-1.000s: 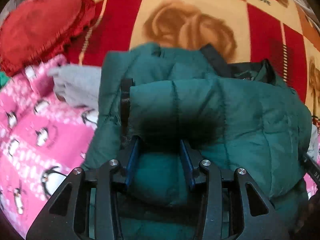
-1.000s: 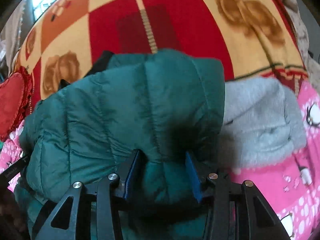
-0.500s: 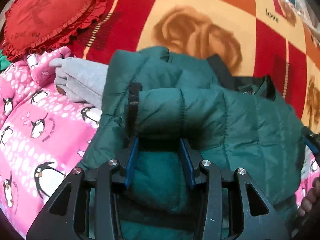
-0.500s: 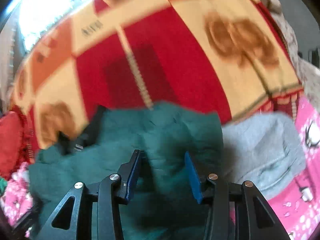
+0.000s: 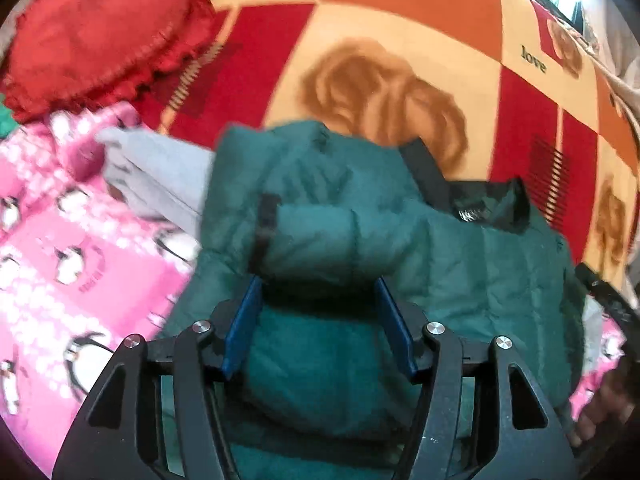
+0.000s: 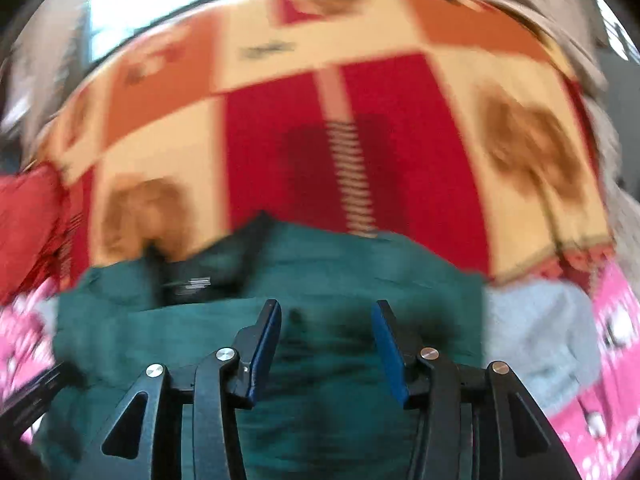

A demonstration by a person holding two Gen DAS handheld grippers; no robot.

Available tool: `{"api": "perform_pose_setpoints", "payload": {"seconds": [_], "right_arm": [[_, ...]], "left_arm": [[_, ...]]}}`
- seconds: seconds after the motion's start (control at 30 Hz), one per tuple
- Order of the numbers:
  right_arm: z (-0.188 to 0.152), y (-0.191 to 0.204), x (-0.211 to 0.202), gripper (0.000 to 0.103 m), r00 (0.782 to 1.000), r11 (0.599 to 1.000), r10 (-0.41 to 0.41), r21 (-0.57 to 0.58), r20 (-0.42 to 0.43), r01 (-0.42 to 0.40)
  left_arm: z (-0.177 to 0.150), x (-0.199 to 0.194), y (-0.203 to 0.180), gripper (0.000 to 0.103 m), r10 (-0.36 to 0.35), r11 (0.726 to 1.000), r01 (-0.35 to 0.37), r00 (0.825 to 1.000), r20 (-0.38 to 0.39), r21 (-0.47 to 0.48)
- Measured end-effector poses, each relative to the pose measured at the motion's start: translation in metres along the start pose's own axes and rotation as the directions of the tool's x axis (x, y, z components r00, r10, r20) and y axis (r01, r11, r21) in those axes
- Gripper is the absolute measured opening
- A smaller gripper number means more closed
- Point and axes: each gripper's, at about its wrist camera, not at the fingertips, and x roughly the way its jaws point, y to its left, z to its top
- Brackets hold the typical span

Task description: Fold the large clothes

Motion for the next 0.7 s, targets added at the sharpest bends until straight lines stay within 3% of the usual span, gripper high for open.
{"api": "perform_pose_setpoints", "payload": {"seconds": [0.07,0.13,0.23,0.33,0.47,0.57,0.67,0.7], "right_arm": [[-0.01,0.021,0.015,0.045,0.995,0.996,0.078,-0.038,-0.059,-0.08],[-0.026,0.027,0.035,0.046,0.984,0.995,0.084,-0.04,-0.157,-0.091],[-0.022,0.022,0.028,0.046,0.985,0.995,0.089,-0.028,-0.151,-0.094],[-0.017,0.007,-0.007,0.046,0.996,0.997,0.054,-0.043,-0.074,-0.058],[-0.02,-0.002,-0.047,0.046,0.999,0.997,0.034,-0.07,-0.034,-0.036],[-0.026,0.0,-0.051,0.046,0.994,0.996,0.072,-0.053,-0.076,-0.076],[-0.042,0.01,-0.029,0.046,0.981,0.993,0.093,-0.059,-0.168,-0.104],[-0.048,0.01,-0.021,0.046,0.976,0.993,0.087,-0.066,-0.2,-0.102]], "left_arm": [[-0.002,0.011,0.003,0.059,0.023,1.0,-0.023,0.998,-0.051,0.001],[-0.005,0.022,0.01,0.059,0.018,1.0,-0.019,0.994,-0.104,-0.018],[-0.005,0.02,0.011,0.061,0.015,1.0,-0.017,0.995,-0.102,-0.019],[-0.002,0.017,0.011,0.061,0.017,1.0,-0.019,0.996,-0.091,-0.02],[-0.001,-0.008,0.008,0.061,0.008,1.0,-0.009,1.0,-0.012,-0.025],[-0.006,-0.023,-0.005,0.061,-0.03,0.999,0.03,0.999,0.022,0.035],[-0.015,-0.011,-0.023,0.061,-0.057,0.99,0.064,0.997,-0.057,0.127],[-0.02,-0.001,-0.025,0.061,-0.037,0.987,0.052,0.994,-0.103,0.151]]}}
